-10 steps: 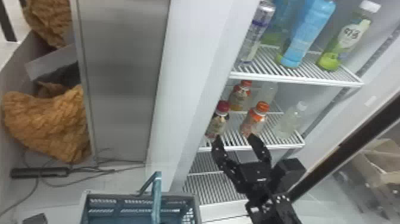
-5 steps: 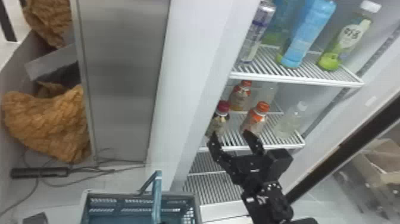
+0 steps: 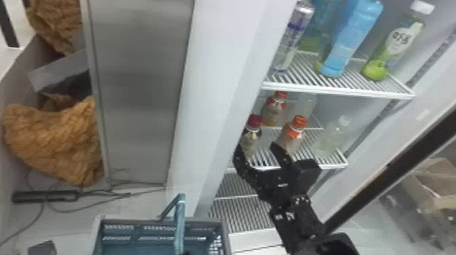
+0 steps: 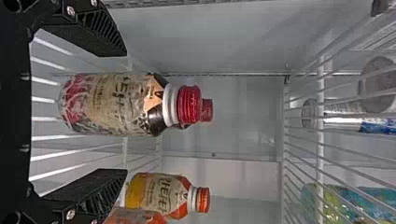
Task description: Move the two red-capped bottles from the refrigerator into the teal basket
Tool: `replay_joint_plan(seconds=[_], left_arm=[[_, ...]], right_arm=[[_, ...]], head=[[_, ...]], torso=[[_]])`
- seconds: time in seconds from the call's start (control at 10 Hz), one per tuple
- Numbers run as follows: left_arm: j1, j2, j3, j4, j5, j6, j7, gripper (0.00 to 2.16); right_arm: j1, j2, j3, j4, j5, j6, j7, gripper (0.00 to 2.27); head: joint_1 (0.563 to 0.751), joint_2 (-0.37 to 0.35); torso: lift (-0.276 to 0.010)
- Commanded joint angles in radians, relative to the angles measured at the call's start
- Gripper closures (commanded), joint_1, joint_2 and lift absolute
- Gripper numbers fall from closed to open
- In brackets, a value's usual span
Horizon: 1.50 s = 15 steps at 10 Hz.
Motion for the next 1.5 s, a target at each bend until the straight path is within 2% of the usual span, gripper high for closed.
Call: replay_joint_plan(seconds=[0.0, 0.5, 0.6, 0.7, 0.8, 1.2, 1.4], left_arm=[[-0.002, 0.0, -0.003, 0.003, 0.001, 0.0, 0.0, 1.16], [-0.007, 0.003, -0.007, 0.008, 0.003, 0.0, -0.002, 1.16], [-0.007, 0.003, -0.009, 0.008, 0.005, -0.002, -0.002, 1.16], [-0.007, 0.003, -0.009, 0.008, 0.005, -0.002, -0.002, 1.16], [-0.007, 0.003, -0.007, 0.008, 0.007, -0.002, -0.002, 1.16], [-0.005, 0.003, -0.007, 0.008, 0.011, -0.007, -0.003, 1.16], [-0.005, 0.003, -0.007, 0.008, 0.013, -0.01, -0.003, 1.16]], right_arm=[[-0.028, -0.004, 0.007, 0.025, 0.001, 0.0, 0.0, 0.12], [-0.096, -0.015, 0.023, 0.106, 0.005, -0.005, 0.012, 0.19], [-0.104, -0.015, 0.023, 0.116, -0.001, -0.01, 0.02, 0.3], [-0.106, -0.015, 0.023, 0.121, -0.013, -0.01, 0.021, 0.55], [-0.106, -0.015, 0.025, 0.121, -0.029, -0.012, 0.025, 0.7], [-0.072, -0.013, 0.027, 0.054, -0.083, -0.03, 0.038, 0.7], [-0.008, -0.012, 0.013, -0.037, -0.093, -0.03, 0.037, 0.7]], head=[[0.695, -0.35], [0.695, -0.35], [0.695, -0.35], [0.695, -0.35], [0.695, -0.35], [0.695, -0.35], [0.695, -0.35]], torso=[[-0.224], [-0.224], [-0.224], [-0.224], [-0.224], [-0.224], [-0.224]])
